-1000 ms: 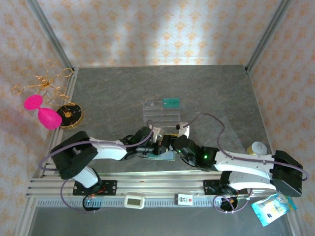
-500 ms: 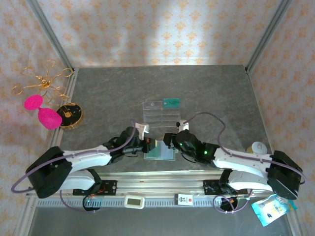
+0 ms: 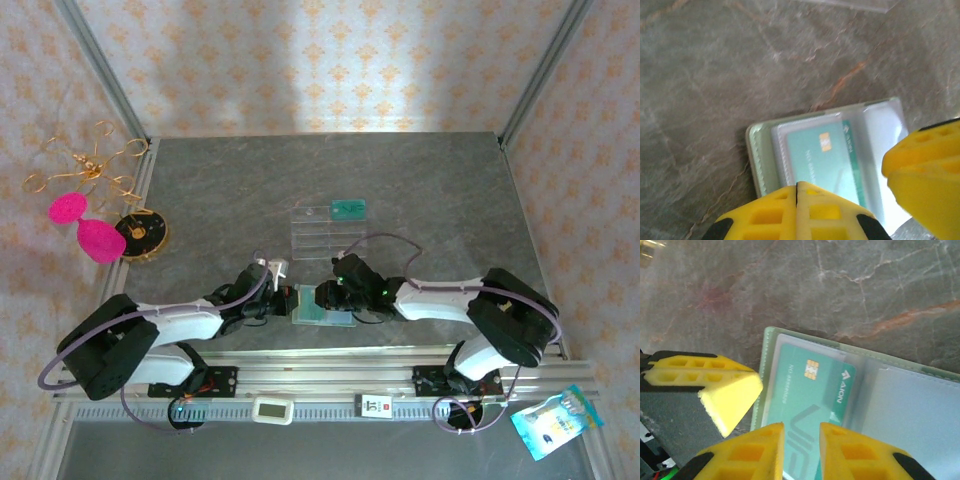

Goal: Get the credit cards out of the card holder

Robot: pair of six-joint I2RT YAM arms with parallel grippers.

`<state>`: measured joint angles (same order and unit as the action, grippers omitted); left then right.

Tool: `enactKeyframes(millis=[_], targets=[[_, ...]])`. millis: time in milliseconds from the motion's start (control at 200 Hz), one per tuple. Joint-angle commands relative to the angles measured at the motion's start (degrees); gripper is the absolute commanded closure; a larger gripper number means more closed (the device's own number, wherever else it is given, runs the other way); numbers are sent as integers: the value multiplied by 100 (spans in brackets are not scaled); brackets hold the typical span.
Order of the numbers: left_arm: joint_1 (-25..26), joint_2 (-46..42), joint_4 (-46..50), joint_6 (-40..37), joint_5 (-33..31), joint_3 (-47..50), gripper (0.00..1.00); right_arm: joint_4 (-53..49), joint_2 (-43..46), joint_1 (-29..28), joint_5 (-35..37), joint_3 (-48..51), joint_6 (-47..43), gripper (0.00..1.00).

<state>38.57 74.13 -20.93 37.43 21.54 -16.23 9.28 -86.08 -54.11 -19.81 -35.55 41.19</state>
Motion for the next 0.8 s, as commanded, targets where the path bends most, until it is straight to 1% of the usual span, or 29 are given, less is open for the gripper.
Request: enactKeyframes(millis=[0,155,350,531,616,676,796], targets=[[-20,16,-328,-90,102,89,100,32,-102,39,-96,-25,185,77],[-16,181,-205,-131,43,128,100,-31,-188,47,42,47,273,78],[7,308,-221,-16,160,162,100,-164,-233,41,243,117,372,79],[34,-507,67,20,37,213,100,-154,-129,41,296,189,342,79],[84,-695,29,14,-13,116,100,-104,-176,41,259,189,328,79],[128,-642,-1,-27,-38,28,100,-84,-198,42,252,189,320,80],[160,-267,-56,-90,-78,-54,100,-75,-161,42,278,219,324,80]])
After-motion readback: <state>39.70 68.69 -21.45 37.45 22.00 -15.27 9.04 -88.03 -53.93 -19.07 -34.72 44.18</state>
